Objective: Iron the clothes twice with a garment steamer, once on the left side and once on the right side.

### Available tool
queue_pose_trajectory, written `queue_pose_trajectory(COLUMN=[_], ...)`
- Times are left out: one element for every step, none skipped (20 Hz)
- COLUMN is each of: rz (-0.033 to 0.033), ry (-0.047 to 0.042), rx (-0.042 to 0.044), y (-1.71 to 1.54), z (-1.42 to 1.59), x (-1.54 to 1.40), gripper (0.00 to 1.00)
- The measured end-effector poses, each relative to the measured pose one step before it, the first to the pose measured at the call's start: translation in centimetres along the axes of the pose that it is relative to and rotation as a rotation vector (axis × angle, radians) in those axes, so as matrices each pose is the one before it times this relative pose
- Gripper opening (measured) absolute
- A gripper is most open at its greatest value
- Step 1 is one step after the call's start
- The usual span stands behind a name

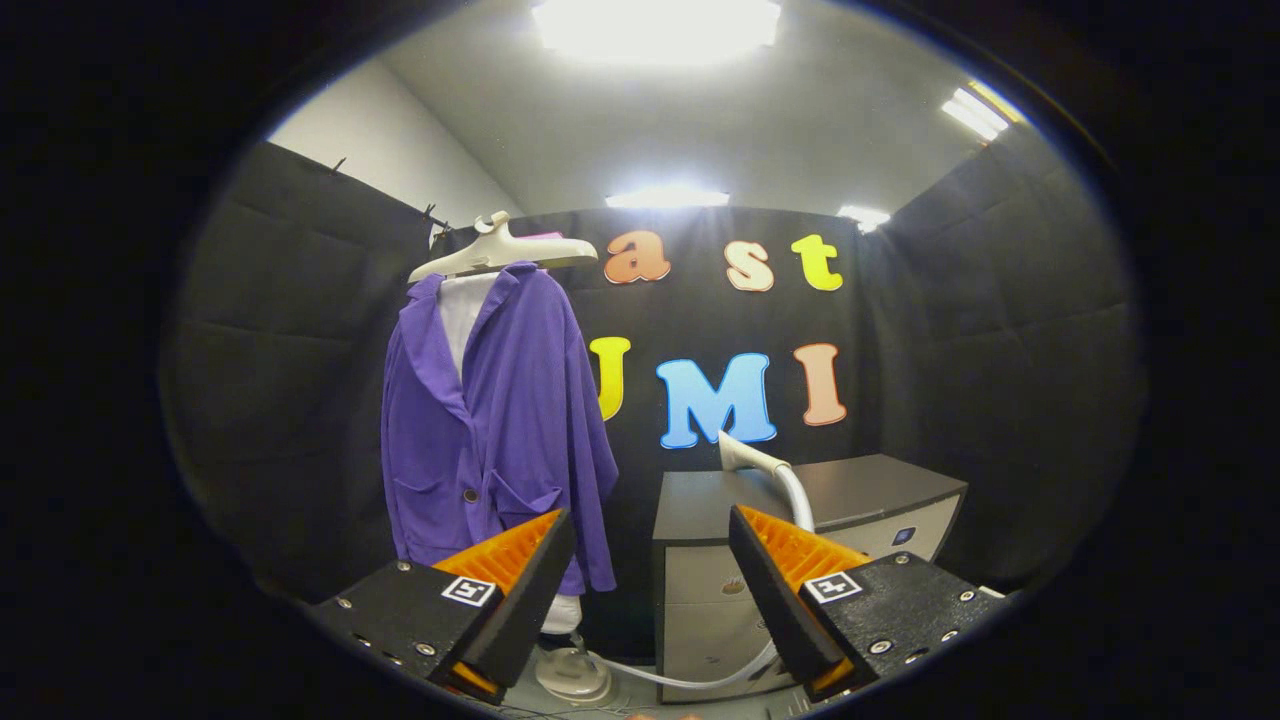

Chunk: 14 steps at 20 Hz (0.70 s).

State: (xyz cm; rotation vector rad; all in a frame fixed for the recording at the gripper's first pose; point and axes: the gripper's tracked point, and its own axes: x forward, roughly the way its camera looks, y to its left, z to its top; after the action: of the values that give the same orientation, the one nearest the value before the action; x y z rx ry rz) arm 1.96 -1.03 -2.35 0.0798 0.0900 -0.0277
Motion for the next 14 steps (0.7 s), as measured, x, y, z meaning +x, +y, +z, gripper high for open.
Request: queue_pose_trajectory(rz=[-0.00957, -0.01701, -0.01378, -0.00162, 0.02190, 0.00185, -0.02319, -0.02053, -0.01505, -0.00803, -0.00945, -0.01268, -0.01385, -0.01537], ry=[0.00708, 0.00265, -0.00084, -0.00023, -0.00225, -0.00784, -0.00741, -0.01066, -0.00963, -0.00661, -0.00548, -0.00523, -0.00937, -0.01831], rx=[0.01062, -0.00397, -0.01182, -0.01280, -0.01104, -0.01247, -0.01052, -0.00649, -0.00032, 0.00171, -0.00019, -0.00148, -0.00122, -0.00054], y=[-0.502, -0.511, -0.396, -0.060, 0.413, -0.123, -1.192, -0.988, -0.435, -0.362, -0.327, -0.592, -0.761, -0.660], z=[0.068, 0.318, 0.398, 0.431, 0.499, 0.724, 0.748, 0.930, 0.834, 0.850, 0.826, 0.781, 0.831, 0.867], x=[0.400, 0.474, 0.527, 0.444, 0.480, 0.532, 0.346, 0.387, 0.455, 0.387, 0.440, 0.494, 0.598, 0.647], gripper=[0.96, 0.96, 0.96, 0.96, 0.96, 0.95, 0.96, 0.96, 0.96, 0.96, 0.96, 0.96, 0.96, 0.96])
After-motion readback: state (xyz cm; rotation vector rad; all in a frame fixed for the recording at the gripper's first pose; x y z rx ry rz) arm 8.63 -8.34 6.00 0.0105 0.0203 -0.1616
